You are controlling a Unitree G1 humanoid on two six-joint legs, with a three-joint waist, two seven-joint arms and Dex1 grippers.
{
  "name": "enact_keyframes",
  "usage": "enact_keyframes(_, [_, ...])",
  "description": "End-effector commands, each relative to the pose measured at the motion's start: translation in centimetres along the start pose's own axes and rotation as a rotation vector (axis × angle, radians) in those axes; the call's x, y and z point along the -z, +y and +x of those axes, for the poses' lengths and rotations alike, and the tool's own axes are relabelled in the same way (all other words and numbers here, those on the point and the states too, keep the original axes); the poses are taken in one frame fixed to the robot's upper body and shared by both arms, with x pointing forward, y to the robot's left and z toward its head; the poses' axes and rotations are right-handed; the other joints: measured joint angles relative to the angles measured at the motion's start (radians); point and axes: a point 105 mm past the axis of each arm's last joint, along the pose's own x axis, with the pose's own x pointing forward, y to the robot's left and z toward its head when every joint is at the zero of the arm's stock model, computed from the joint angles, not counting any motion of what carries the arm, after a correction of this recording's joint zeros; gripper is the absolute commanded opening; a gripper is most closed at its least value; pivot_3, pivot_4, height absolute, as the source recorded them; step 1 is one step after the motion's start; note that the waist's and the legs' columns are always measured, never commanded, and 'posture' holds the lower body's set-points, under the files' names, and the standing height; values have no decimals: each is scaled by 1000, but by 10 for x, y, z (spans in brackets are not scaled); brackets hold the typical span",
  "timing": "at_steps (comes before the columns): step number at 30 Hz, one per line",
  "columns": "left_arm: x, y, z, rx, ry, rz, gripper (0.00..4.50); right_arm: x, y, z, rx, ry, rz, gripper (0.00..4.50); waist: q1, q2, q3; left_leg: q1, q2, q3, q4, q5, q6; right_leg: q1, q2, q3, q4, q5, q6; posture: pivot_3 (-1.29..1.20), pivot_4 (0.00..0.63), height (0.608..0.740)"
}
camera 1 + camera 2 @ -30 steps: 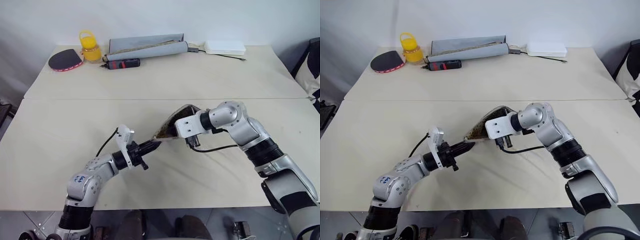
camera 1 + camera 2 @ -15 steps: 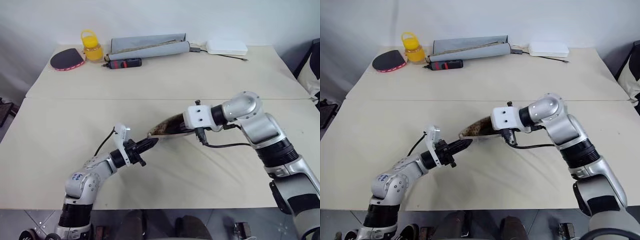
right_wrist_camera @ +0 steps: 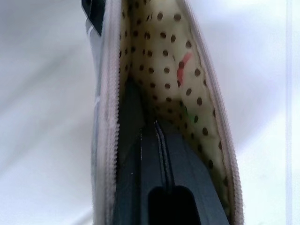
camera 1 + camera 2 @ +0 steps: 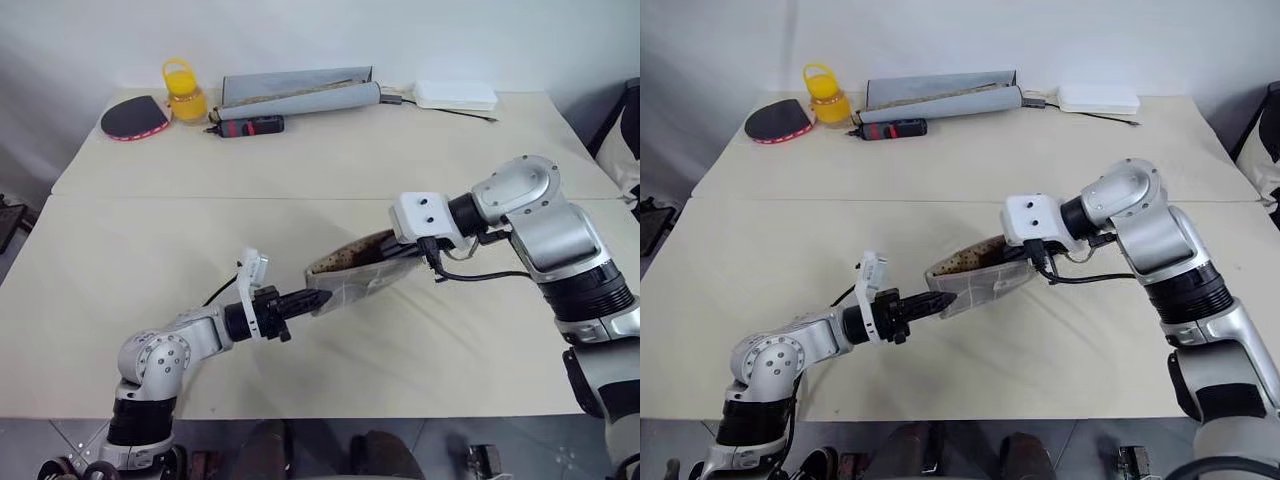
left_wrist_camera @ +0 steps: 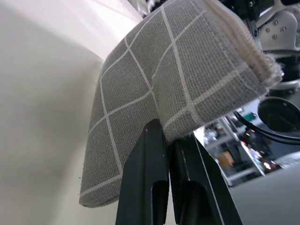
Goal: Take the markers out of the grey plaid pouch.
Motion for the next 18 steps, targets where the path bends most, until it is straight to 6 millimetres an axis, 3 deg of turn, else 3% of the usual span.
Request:
enact_keyframes(1, [-4,-11,3,65,-12,6,0,-31,10,-12,-86,-104,34,17,-2,0,0,0,0,0,0,0,0,0,0,0,0,0,0,0,150,740])
enact_keyframes(5, [4,16,11,-93,53,187,0,-6,5,6,-36,44,-74,17,-1,0,0,1,1,0,0,0,0,0,1,0,0,0,0,0,150,740])
enact_keyframes(10, [-11,17,17,-117,-18,317,0,10,7,11,-49,97,-45,17,2,0,0,0,0,2,1,0,0,0,0,1,-3,0,0,0,150,740])
enact_keyframes(13, [-6,16,18,-105,-10,317,0,9,7,15,-46,77,-44,493,1,0,0,-1,0,1,0,0,0,0,1,1,-3,0,0,0,150,740])
enact_keyframes(17, [-6,15,18,-110,-20,329,0,13,7,17,-34,103,-78,1720,1,0,0,-1,0,1,0,0,0,0,1,0,-3,0,0,0,150,740])
enact_keyframes(18, [-5,15,18,-111,-20,328,0,13,6,17,-30,107,-88,1720,1,0,0,-1,0,1,0,0,0,0,1,0,-3,0,0,0,150,740])
